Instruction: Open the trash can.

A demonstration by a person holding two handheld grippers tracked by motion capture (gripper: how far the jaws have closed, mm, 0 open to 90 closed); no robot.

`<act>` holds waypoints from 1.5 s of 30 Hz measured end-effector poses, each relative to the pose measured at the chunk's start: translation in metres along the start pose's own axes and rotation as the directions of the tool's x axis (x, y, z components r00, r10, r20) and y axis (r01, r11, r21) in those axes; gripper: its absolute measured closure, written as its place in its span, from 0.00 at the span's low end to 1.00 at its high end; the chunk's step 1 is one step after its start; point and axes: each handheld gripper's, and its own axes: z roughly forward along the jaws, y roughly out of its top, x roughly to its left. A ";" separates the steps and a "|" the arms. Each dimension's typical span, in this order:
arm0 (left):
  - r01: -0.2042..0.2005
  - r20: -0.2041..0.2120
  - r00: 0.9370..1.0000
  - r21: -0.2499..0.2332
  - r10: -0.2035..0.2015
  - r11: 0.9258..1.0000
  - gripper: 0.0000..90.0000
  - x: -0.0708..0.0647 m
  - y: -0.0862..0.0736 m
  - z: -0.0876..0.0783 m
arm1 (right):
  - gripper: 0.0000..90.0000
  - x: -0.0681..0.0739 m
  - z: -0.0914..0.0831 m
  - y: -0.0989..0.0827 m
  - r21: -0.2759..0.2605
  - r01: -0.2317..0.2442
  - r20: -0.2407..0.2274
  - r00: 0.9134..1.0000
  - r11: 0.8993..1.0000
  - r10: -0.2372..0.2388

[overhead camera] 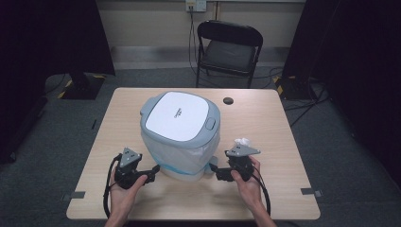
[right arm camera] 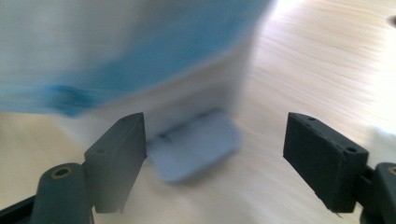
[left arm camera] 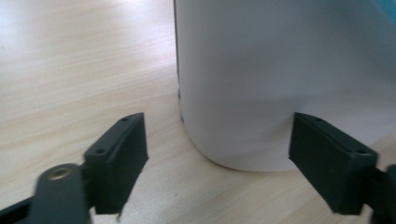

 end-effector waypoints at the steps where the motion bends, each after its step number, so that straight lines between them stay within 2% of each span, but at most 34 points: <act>1: 0.003 -0.006 1.000 -0.005 -0.003 1.000 0.24 0.000 0.000 0.000 | 0.23 -0.004 -0.001 -0.001 0.000 -0.008 0.013 1.000 1.000 0.008; 2: -0.004 -0.021 1.000 -0.012 0.004 1.000 0.26 -0.001 0.000 0.001 | 0.23 -0.010 -0.001 -0.001 0.000 -0.015 0.032 0.999 1.000 0.015; 5: 0.025 -0.023 0.999 -0.017 -0.025 1.000 0.28 0.003 0.002 0.004 | 0.23 -0.028 0.000 -0.002 0.006 -0.046 0.081 0.996 0.999 0.045; 7: 0.022 -0.027 0.999 -0.029 -0.023 0.999 0.30 0.006 0.003 0.008 | 0.23 -0.038 0.003 -0.002 0.002 -0.073 0.090 0.993 0.997 0.072; 8: 0.034 -0.024 0.999 -0.031 -0.035 0.999 0.31 0.009 0.005 0.011 | 0.23 -0.041 0.005 0.000 0.006 -0.085 0.099 0.992 0.996 0.084; 9: 0.042 -0.024 0.999 -0.032 -0.042 0.999 0.33 0.010 0.006 0.013 | 0.23 -0.045 0.007 0.001 0.011 -0.071 0.102 0.992 0.997 0.070; 13: 0.068 -0.039 0.997 -0.027 -0.069 0.997 0.39 0.013 0.014 0.021 | 0.23 -0.054 0.015 0.011 0.010 -0.069 0.115 0.991 0.998 0.068; 15: 0.053 -0.044 0.998 -0.025 -0.054 0.998 0.39 0.016 0.019 0.025 | 0.23 -0.060 0.024 0.018 0.021 -0.032 0.123 0.992 0.999 0.030; 16: 0.063 -0.040 0.997 -0.025 -0.064 0.998 0.39 0.019 0.021 0.028 | 0.24 -0.064 0.028 0.020 0.015 -0.041 0.125 0.991 0.999 0.039; 17: 0.092 -0.029 0.995 -0.033 -0.093 0.995 0.38 0.022 0.024 0.032 | 0.25 -0.067 0.032 0.022 0.017 -0.061 0.129 0.990 0.998 0.058; 19: 0.080 -0.031 0.996 -0.051 -0.082 0.995 0.39 0.026 0.027 0.035 | 0.25 -0.071 0.036 0.026 -0.006 -0.050 0.149 0.988 0.999 0.051; 20: 0.070 -0.038 0.997 -0.044 -0.072 0.997 0.40 0.028 0.029 0.037 | 0.25 -0.074 0.038 0.028 -0.012 -0.064 0.157 0.985 0.998 0.065; 21: 0.059 -0.034 0.998 -0.054 -0.060 0.997 0.42 0.032 0.033 0.043 | 0.25 -0.081 0.042 0.031 -0.046 -0.095 0.133 0.986 0.994 0.100; 24: 0.072 -0.026 0.997 -0.071 -0.074 0.995 0.43 0.036 0.035 0.049 | 0.25 -0.085 0.045 0.036 -0.051 -0.112 0.127 0.985 0.992 0.118; 26: 0.070 -0.008 0.997 -0.080 -0.071 0.994 0.44 0.040 0.036 0.054 | 0.29 -0.084 0.048 0.042 -0.070 -0.114 0.123 0.985 0.991 0.122; 28: 0.078 0.003 0.997 -0.083 -0.078 0.994 0.44 0.043 0.037 0.058 | 0.30 -0.081 0.050 0.047 -0.084 -0.126 0.088 0.987 0.988 0.133; 29: 0.066 -0.003 0.998 -0.094 -0.067 0.993 0.44 0.043 0.037 0.059 | 0.34 -0.079 0.051 0.049 -0.086 -0.111 0.089 0.989 0.990 0.119; 30: 0.071 0.000 0.997 -0.094 -0.072 0.993 0.45 0.043 0.037 0.060 | 0.38 -0.077 0.050 0.050 -0.085 -0.105 0.098 0.989 0.991 0.114; 31: 0.091 0.020 0.996 -0.074 -0.090 0.993 0.46 0.046 0.037 0.060 | 0.45 -0.074 0.050 0.050 -0.085 -0.096 0.094 0.990 0.992 0.104; 33: 0.083 0.015 0.997 -0.079 -0.082 0.993 0.46 0.046 0.037 0.061 | 0.48 -0.072 0.049 0.051 -0.079 -0.105 0.092 0.989 0.991 0.112; 34: 0.078 0.003 0.997 -0.079 -0.078 0.994 0.47 0.045 0.037 0.062 | 0.54 -0.068 0.046 0.050 -0.070 -0.114 0.085 0.989 0.991 0.120; 38: 0.072 -0.007 0.997 -0.085 -0.073 0.994 0.50 0.048 0.038 0.063 | 0.57 -0.061 0.040 0.047 -0.060 -0.112 0.075 0.990 0.992 0.117; 40: 0.059 -0.011 0.998 -0.080 -0.060 0.995 0.51 0.052 0.039 0.063 | 0.56 -0.055 0.036 0.045 -0.047 -0.096 0.057 0.994 0.994 0.098; 45: 0.074 -0.041 0.996 -0.106 -0.079 0.992 0.53 0.064 0.040 0.067 | 0.55 -0.038 0.030 0.042 -0.034 -0.040 -0.001 0.999 0.999 0.040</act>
